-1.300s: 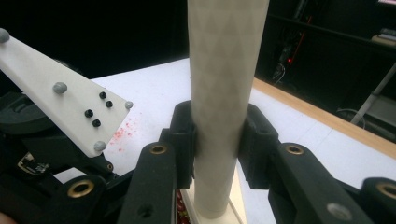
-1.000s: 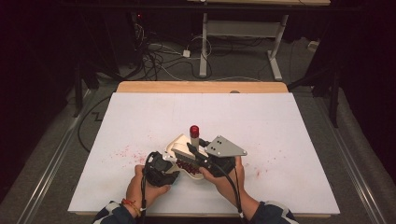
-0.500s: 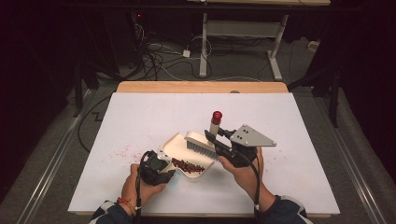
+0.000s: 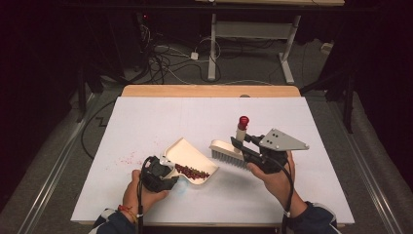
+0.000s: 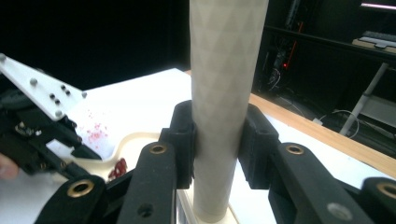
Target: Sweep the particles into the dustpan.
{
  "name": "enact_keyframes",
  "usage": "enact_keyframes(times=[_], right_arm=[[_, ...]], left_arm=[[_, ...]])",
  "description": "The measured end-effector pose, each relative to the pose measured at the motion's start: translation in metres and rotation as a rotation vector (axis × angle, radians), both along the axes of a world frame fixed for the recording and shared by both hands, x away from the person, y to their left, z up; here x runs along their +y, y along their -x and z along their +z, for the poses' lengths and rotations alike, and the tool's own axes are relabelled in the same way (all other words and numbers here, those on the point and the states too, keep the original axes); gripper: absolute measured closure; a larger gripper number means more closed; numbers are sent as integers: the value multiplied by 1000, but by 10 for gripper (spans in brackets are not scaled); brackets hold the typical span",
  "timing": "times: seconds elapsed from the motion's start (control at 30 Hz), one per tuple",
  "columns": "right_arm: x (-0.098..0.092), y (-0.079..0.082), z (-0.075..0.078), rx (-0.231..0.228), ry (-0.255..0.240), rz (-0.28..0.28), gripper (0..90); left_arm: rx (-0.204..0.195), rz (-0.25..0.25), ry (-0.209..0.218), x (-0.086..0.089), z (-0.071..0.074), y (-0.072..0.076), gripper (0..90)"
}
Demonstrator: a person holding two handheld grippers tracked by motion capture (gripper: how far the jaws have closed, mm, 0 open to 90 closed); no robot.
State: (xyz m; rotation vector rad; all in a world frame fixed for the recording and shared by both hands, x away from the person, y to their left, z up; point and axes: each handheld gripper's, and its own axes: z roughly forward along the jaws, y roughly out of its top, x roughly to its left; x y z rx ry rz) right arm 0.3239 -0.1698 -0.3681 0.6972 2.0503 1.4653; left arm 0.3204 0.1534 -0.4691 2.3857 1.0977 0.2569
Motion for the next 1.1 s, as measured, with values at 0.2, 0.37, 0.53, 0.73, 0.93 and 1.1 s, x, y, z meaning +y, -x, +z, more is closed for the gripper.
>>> enact_keyframes(times=[0.2,0.37,0.53,0.73,0.93,1.1], right_arm=[[-23,3,2,18,3,-3,703],[-40,7,1,26,21,2,703],[-55,11,-3,39,22,-11,703],[-67,15,-9,44,34,-14,703],[-77,19,-15,71,44,-1,702],[-83,24,-18,72,34,3,702]], left_arm=[[1,-1,11,3,1,-2,638],[5,-2,19,5,0,-4,638],[8,-2,17,6,0,-4,638],[6,1,16,7,-1,-5,638],[9,13,23,9,-2,-4,638],[5,19,21,11,-1,-5,638]])
